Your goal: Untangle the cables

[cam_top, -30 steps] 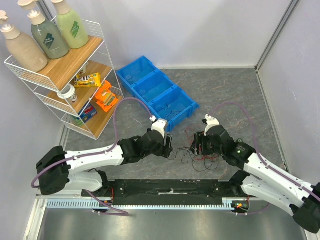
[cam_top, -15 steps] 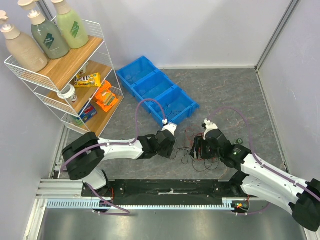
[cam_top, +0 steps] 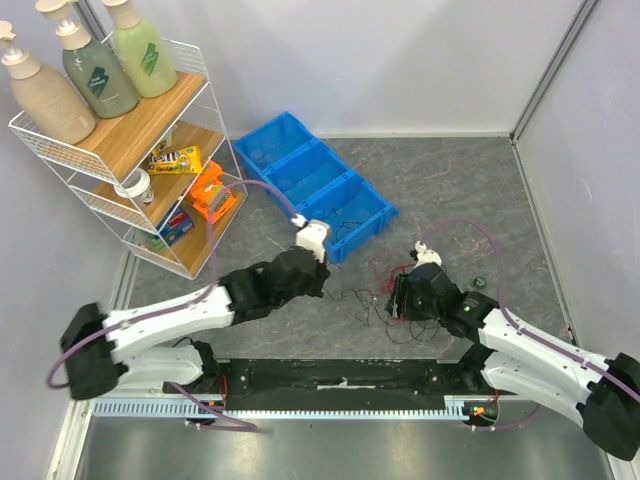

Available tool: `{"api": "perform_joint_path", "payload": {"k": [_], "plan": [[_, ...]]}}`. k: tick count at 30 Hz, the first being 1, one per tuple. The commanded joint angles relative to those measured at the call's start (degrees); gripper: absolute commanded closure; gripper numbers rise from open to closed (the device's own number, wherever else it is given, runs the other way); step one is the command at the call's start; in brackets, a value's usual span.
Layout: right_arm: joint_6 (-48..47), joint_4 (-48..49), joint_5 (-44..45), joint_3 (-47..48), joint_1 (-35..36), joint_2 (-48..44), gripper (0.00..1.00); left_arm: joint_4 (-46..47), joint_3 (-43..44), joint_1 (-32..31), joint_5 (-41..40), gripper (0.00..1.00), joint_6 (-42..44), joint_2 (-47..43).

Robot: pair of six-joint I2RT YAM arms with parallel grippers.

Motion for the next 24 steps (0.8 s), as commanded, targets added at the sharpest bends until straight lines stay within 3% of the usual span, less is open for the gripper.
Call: {"api": "perform_joint_path", "payload": {"k": [1,7,12,17,21,24], "plan": [[3.5,2.4,5.0,-2.1,0.2,1.7,0.43,-0.7,2.4,-0.1,-3.8,0.98,3.4,-10.9],[6.9,4.2,7.4,-5.9,0.3,2.6,0.60,-5.5,11.8,-0.1,-7.6,0.99,11.6,-14.7],[4.4,2.9,7.3,-3.4,0.3,2.1,0.59,-5.9,15.0,0.0,-11.5,0.98,16.0,-15.8],[-2.9,-4.6,6.3,7.4,0.3,0.3,0.50,-6.0,15.3,0.0,-11.4,0.98,16.0,-16.4],[-4.8,-9.5,6.6,13.3,0.3,-1.4,0.28,-6.5,15.4,0.0,-13.7,0.98,15.5,-17.6],[-2.3,-12.5,4.6,17.0,0.3,-1.6,0.21,-6.5,15.3,0.0,-14.7,0.98,15.6,-18.6]]}}
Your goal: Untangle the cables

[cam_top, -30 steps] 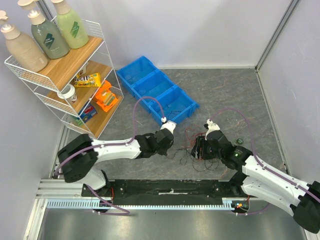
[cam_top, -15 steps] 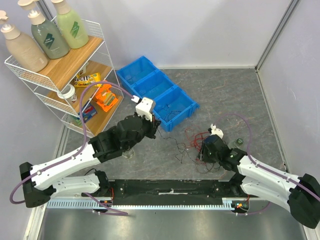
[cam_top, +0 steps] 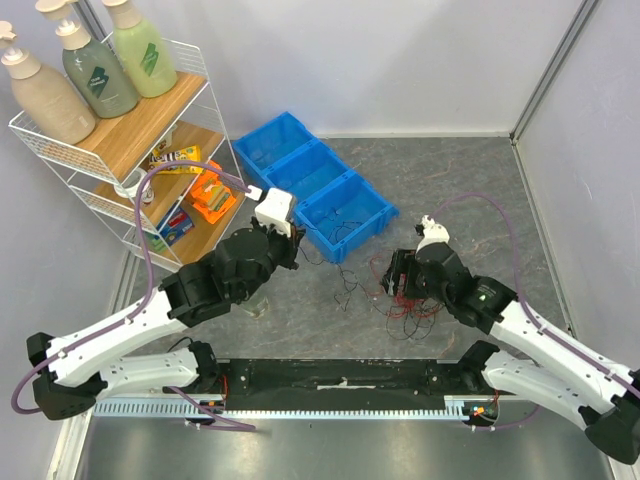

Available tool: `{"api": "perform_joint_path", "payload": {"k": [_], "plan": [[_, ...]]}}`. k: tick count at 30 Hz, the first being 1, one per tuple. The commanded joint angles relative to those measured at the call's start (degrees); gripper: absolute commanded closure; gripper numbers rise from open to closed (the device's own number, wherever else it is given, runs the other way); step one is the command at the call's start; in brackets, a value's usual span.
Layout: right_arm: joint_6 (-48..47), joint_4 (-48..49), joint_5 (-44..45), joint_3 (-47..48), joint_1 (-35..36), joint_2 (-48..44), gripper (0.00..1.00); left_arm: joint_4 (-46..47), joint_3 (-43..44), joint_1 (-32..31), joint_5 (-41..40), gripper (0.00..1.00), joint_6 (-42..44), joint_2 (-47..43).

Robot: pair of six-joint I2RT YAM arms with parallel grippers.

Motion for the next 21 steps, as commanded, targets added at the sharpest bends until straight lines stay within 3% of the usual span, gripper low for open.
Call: {"api": "perform_joint_path", "payload": {"k": [1,4,9,17,21], "plan": [[1.5,-7.0,-1.4,6.2,0.3,-0.8,0.21,0.4,1.9,0.0,-3.4,0.98,2.1,-2.6],[10.4,-11.7,-0.7,7.3,0.3,0.9,0.21,0.4,1.8,0.0,-3.0,0.98,1.5,-3.1],[19.8,-13.4,-1.6,3.5,0.3,0.3,0.31,0.6,1.7,0.0,-2.9,0.98,1.8,-3.6],[20.0,-5.6,-2.6,-4.0,0.4,2.0,0.28,0.5,2.3,0.0,-3.3,0.98,2.7,-4.5],[18.5,0.2,1.0,-8.3,0.3,5.7,0.35,-0.2,4.4,-0.1,-3.8,0.98,3.8,-6.1]]}}
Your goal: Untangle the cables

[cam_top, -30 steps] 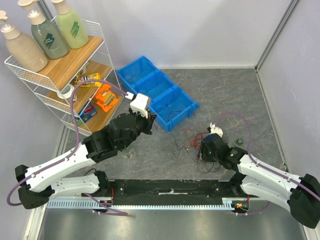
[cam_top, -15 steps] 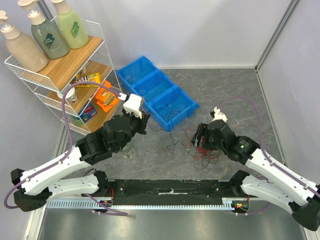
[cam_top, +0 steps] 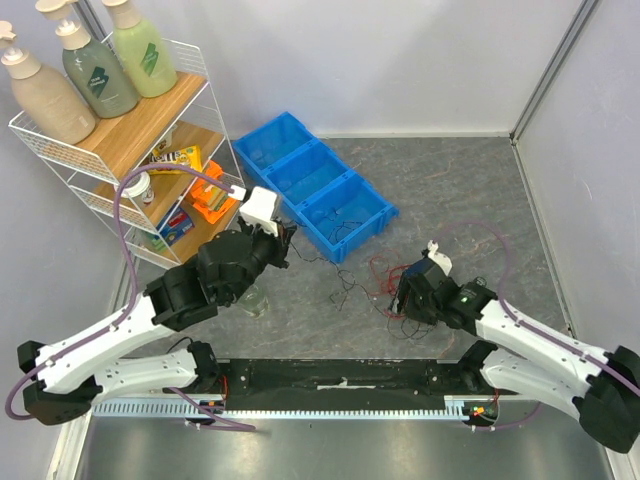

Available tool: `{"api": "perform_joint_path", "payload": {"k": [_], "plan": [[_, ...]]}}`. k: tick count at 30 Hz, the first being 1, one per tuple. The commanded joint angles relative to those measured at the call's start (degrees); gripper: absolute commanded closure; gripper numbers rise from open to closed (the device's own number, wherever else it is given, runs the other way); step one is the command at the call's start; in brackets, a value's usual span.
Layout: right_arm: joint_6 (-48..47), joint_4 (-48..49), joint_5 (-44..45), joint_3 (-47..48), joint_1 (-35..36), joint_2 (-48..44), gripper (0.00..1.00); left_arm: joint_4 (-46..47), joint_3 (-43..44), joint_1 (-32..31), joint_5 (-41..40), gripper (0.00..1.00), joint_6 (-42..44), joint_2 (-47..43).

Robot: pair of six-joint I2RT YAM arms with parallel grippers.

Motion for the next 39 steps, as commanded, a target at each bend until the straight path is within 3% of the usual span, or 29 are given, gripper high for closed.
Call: {"api": "perform_joint_path", "payload": {"k": [1,6,9,12,22,32,34,37,39], "plan": [[0.1,8.7,4.5,-4.6,0.3,3.4,0.38,1.0,4.7,0.0,-2.3,0.98,3.5,-2.8],[1.0,15.1,10.7,-8.4,0.3,7.2,0.73,0.7,9.4,0.1,-2.2,0.98,7.3,-4.7],[0.2,15.9,14.7,-8.5,0.2,9.6,0.89,0.0,14.5,0.0,-2.2,0.98,10.8,-5.9],[0.1,15.4,16.8,-7.6,0.2,10.9,0.94,0.1,20.6,0.0,-1.6,0.98,15.1,-7.9],[-2.6,15.6,17.4,-6.5,0.2,11.1,0.96,7.8,39.7,-0.1,-2.2,0.98,31.1,-9.6],[-12.1,16.0,16.7,-4.5,0.2,7.8,0.91,8.9,46.2,0.0,-7.1,0.98,36.1,-3.3],[-13.7,16.0,16.1,-4.0,0.2,7.6,0.79,11.0,46.3,-0.1,-10.1,0.98,37.9,-2.3],[-16.5,15.8,13.9,-3.0,0.2,7.8,0.47,12.2,47.2,-0.1,-10.5,0.98,39.9,-1.3],[-17.8,15.3,12.7,-1.8,0.2,6.7,0.37,11.9,48.9,-0.1,-9.8,0.98,40.2,-0.1]]}}
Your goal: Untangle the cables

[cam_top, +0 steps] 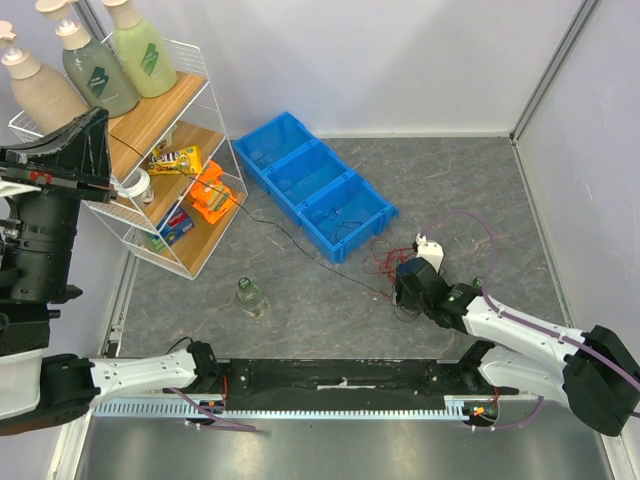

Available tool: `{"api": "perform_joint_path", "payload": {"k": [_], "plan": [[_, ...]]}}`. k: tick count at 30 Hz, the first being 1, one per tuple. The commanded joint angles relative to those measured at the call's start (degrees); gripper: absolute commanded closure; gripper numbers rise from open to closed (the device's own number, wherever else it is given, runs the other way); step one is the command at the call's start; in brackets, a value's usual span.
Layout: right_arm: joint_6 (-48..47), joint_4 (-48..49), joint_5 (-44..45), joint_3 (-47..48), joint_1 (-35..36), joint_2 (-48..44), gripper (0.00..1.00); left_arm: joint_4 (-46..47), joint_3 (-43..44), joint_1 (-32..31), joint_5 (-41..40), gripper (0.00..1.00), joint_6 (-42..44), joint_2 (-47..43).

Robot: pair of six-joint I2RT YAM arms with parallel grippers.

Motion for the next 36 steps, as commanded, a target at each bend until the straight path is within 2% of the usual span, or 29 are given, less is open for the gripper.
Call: {"api": "perform_joint_path", "payload": {"k": [1,6,10,13,18,23,28,32,34,36], "plan": [[-5.5,-2.0,-0.7,3.6,-0.1,-2.5,0.35,4.6,4.7,0.1,-2.0,0.98,5.4,1.5],[-10.1,-4.0,-3.0,7.5,-0.1,-8.1,0.28,5.4,7.2,0.0,-1.7,0.98,5.8,3.1],[-17.6,-1.8,-13.5,11.7,-0.1,-13.8,0.24,7.6,9.1,0.1,-1.6,0.98,6.4,4.8],[-22.5,0.3,-18.6,13.8,0.0,-16.7,0.17,7.8,9.2,0.0,-1.2,0.98,5.0,5.5],[-29.1,4.6,-31.8,14.8,0.5,-10.3,0.16,7.6,8.8,0.1,-0.1,0.98,3.4,6.6],[-32.4,14.2,-28.6,13.2,5.7,-1.5,0.16,6.6,10.2,0.1,0.6,0.98,2.6,6.9],[-34.9,21.5,-19.0,14.3,9.6,7.0,0.18,4.7,11.5,0.0,0.9,0.98,2.1,6.7],[-36.2,27.1,-20.0,13.8,11.5,11.7,0.20,2.8,13.0,0.1,1.2,0.99,1.2,6.9],[-35.9,30.2,-18.5,13.3,11.9,13.9,0.25,2.4,13.0,0.1,1.5,0.98,0.7,6.8],[-35.6,30.3,-17.0,14.8,12.1,15.8,0.39,2.1,12.9,0.1,1.6,0.98,0.2,6.7]]}}
